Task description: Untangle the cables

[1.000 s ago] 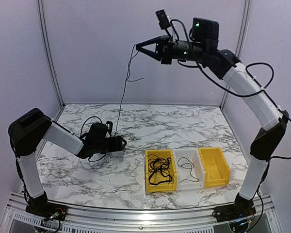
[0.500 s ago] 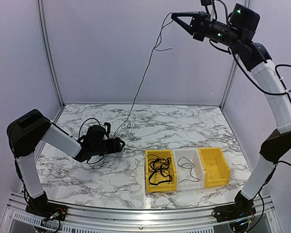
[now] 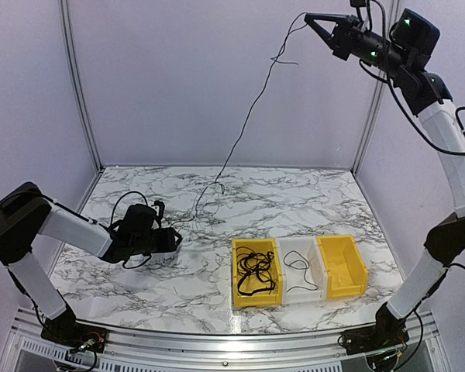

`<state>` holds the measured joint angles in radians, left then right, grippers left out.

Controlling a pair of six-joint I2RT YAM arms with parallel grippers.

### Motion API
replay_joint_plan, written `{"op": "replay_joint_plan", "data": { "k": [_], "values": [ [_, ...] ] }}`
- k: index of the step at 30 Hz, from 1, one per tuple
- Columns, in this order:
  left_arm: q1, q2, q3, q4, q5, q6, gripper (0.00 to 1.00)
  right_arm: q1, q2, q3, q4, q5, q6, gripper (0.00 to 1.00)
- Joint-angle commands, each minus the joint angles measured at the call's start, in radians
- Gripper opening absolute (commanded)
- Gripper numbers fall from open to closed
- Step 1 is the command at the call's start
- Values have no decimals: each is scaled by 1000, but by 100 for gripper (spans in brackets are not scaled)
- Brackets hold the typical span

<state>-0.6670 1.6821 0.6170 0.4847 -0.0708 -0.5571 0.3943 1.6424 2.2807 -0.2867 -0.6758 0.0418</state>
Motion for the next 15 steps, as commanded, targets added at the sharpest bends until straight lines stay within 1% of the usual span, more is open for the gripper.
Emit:
{"op": "replay_joint_plan", "data": {
  "k": [1, 4, 6, 7, 9, 12, 15],
  "values": [
    [1, -135, -48, -155, -127, 60, 48, -9, -16, -40, 52, 45, -20, 0],
    [6, -190, -100, -226, -180, 63, 49, -34, 20, 34, 36, 90, -39, 0],
    [6, -221, -126, -278, -211, 44, 50, -40, 22, 23, 20, 94, -38, 0],
    [6, -241, -132, -319, -241, 25, 50, -40, 11, -14, 14, 85, -28, 0],
    [6, -294, -140, -382, -295, -13, 50, -45, -29, -173, 16, 90, -11, 0],
    [6, -405, -183, -399, -343, -51, 47, -74, -90, -437, 38, 87, -9, 0],
    [6, -495, -195, -432, -387, -72, 45, -81, -100, -613, -14, 147, -119, 0]
  ]
}}
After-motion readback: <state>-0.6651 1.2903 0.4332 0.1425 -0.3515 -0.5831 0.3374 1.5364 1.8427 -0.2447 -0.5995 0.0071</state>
